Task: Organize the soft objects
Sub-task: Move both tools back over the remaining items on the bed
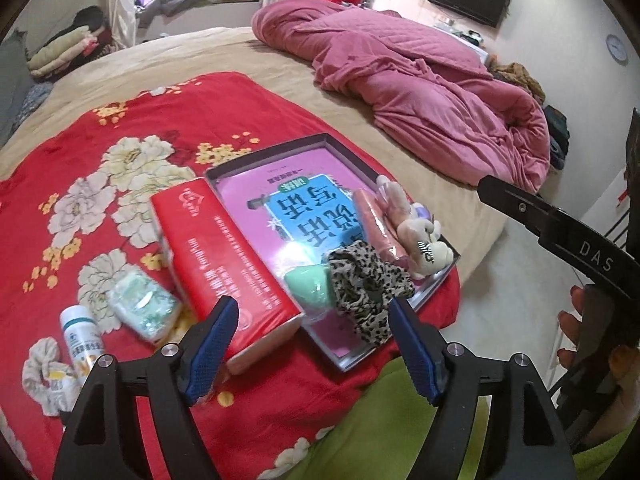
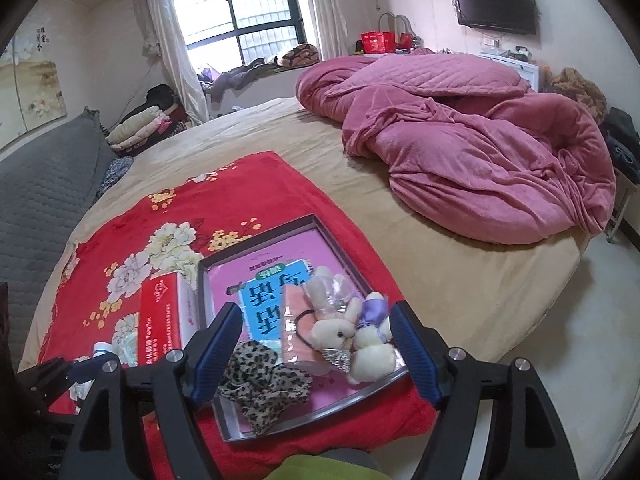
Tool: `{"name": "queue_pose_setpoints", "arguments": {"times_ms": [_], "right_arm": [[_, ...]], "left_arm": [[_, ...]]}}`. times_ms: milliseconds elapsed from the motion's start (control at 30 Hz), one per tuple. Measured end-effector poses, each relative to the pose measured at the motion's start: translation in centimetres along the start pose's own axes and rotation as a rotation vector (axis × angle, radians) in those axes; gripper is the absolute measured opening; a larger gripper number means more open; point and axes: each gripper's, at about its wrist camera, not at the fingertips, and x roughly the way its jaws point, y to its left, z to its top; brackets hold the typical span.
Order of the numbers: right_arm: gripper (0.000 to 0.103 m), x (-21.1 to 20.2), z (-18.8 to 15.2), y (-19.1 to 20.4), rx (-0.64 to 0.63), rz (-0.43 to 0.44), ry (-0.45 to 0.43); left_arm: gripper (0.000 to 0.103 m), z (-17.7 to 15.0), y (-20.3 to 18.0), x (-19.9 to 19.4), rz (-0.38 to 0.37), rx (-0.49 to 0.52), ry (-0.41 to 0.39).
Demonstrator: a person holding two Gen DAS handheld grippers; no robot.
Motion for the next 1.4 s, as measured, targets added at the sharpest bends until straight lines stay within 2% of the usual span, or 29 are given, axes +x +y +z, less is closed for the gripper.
{"name": "queue_pose_setpoints", "arguments": {"times_ms": [567, 1167, 1400], "right_arm": [[0.079, -2.7, 0.9, 4.6, -0.046, 0.067, -0.073], [0.079, -3.1, 0.2, 12.9, -0.212, 0.170, -0.056], [0.079, -2.9, -0.7, 14.9, -0.247, 0.203, -0.040]], "left_arm": [[0.079, -1.7, 6.0, -6.0, 0.069, -0.094, -0.076], [0.079, -4.1, 14.2, -11.0, 0.155, -0.256, -0.126], [0.079, -5.4, 16.7, -11.9, 0.189, -0.315, -0.125]]}}
